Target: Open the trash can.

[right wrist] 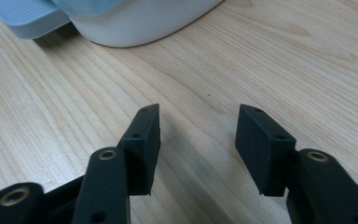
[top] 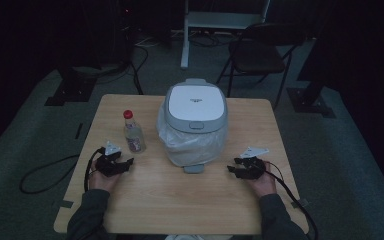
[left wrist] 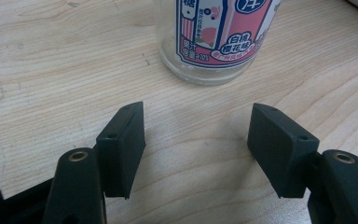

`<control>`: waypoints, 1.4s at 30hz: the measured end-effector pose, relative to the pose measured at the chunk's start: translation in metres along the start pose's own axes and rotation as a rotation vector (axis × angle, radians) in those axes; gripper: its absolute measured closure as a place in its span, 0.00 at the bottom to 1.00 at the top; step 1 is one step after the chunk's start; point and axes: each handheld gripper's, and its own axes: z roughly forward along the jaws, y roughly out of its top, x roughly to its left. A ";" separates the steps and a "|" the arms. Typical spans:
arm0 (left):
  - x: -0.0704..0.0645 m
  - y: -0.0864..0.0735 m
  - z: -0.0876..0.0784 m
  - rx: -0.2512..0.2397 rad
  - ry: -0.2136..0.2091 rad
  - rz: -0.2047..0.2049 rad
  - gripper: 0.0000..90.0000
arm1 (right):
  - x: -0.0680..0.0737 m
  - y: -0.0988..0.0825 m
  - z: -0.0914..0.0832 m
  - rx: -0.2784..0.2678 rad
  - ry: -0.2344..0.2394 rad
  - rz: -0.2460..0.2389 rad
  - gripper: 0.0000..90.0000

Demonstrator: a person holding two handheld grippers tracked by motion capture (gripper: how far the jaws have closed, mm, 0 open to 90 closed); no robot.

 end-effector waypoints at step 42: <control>0.000 0.000 0.000 0.001 0.001 -0.001 0.41 | 0.046 0.032 -0.005 -0.056 0.066 -0.059 1.00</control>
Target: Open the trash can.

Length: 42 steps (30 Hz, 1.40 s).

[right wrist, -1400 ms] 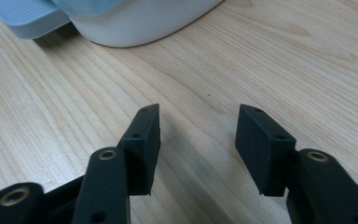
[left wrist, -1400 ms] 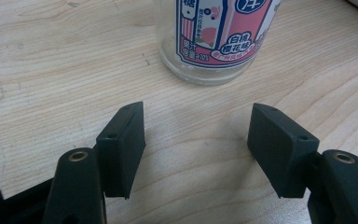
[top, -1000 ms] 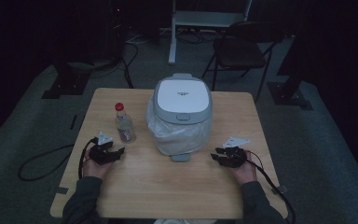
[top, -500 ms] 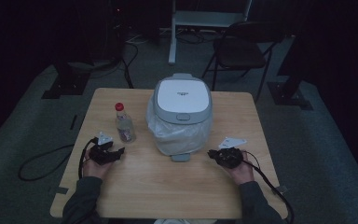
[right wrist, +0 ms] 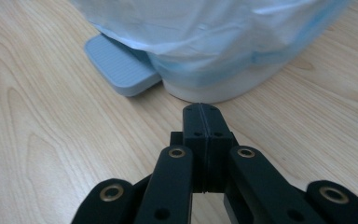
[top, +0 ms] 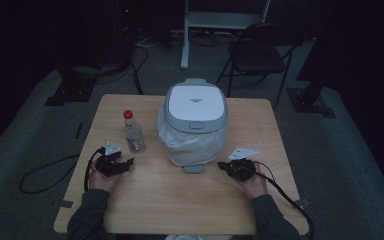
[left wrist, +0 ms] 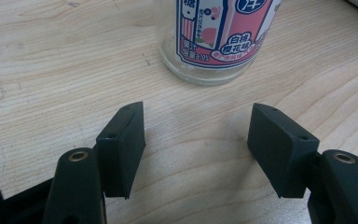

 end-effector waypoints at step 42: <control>0.000 0.000 0.000 0.001 0.000 0.000 0.41 | 0.038 0.031 0.032 -0.032 0.070 -0.062 1.00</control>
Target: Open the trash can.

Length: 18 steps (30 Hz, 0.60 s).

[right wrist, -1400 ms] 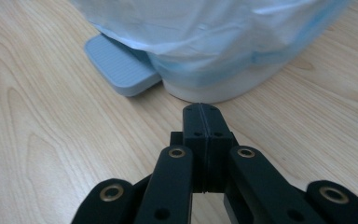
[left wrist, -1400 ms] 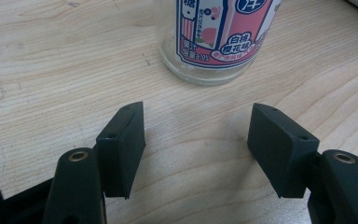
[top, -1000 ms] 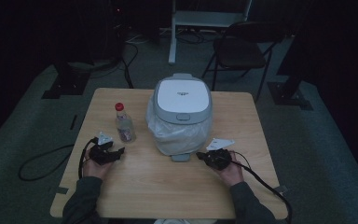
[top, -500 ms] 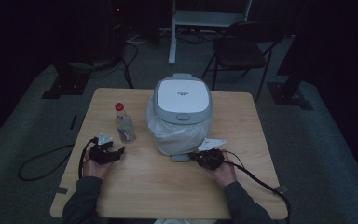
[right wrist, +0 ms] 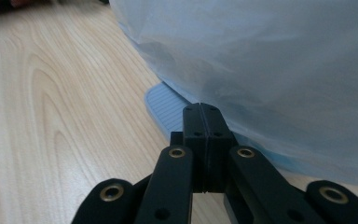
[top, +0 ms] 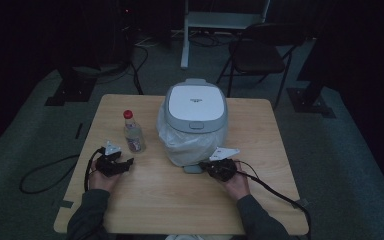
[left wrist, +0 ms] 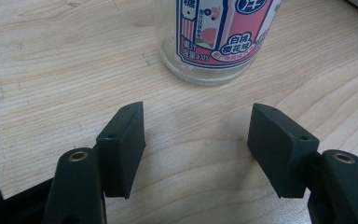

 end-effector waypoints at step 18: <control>0.000 0.000 0.000 0.000 -0.002 0.001 0.41 | 0.009 0.001 0.016 -0.004 0.024 0.001 1.00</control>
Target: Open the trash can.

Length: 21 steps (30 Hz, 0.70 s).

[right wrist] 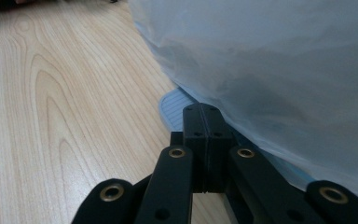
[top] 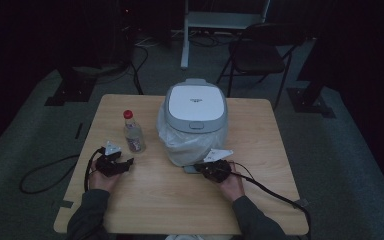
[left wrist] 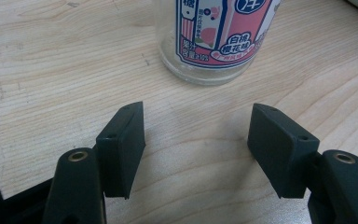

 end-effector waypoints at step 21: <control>0.000 0.000 0.000 0.001 -0.002 0.002 0.41 | 0.007 -0.007 0.009 -0.020 -0.013 -0.015 1.00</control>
